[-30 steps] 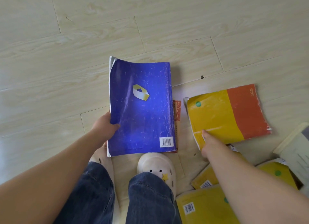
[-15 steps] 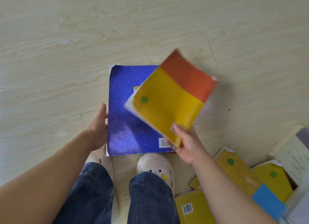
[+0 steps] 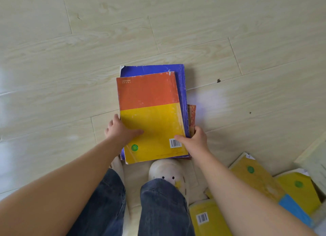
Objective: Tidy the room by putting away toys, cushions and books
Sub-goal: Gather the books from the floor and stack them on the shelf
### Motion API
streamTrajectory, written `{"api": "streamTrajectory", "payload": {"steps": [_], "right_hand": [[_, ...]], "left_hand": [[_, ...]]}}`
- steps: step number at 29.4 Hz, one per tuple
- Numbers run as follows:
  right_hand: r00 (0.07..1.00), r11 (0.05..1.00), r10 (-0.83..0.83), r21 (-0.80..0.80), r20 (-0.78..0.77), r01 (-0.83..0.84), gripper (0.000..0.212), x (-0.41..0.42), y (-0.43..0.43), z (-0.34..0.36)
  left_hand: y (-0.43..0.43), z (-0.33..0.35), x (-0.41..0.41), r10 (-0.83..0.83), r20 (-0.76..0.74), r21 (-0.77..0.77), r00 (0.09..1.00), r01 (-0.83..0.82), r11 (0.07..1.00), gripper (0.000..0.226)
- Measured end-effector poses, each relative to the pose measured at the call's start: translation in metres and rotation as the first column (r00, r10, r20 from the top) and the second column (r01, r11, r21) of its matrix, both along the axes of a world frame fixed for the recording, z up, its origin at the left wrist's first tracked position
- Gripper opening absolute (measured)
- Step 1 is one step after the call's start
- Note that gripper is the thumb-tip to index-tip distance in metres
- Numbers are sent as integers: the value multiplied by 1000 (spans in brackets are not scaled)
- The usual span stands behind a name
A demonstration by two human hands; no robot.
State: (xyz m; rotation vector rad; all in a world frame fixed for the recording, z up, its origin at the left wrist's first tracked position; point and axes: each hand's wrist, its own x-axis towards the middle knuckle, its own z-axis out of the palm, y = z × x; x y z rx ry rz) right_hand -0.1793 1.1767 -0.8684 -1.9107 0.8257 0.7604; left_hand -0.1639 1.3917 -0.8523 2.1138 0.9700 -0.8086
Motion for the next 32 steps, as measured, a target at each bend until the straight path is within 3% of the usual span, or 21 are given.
{"api": "streamTrajectory", "payload": {"steps": [3,6,9,11,17,25,32], "right_hand": [[978,964,-188,172,-87,201,59,1,-5,-3],[959,929,-241,253,-147,272,48,6,-10,-1],[945,915,-270,257,-185,312,52,12,-11,-3],[946,929,-288,196,-147,313,59,15,-9,-2],[947,931,-307,177,-92,319,54,16,-4,14],[967,954,-248,189,59,234,55,43,33,50],[984,953,-129,289,126,88,54,68,104,131]], "left_hand": [[6,-6,0,152,-38,-116,988,-156,981,96],[14,-4,0,264,-108,-217,959,-282,935,83],[20,-1,2,321,-128,-331,938,-345,878,34],[18,2,3,343,-156,-367,926,-377,851,19],[14,7,-2,392,-196,-405,899,-438,802,46],[37,40,4,543,26,-382,839,-494,781,45],[98,140,-4,699,109,-403,707,-611,681,43]]}}
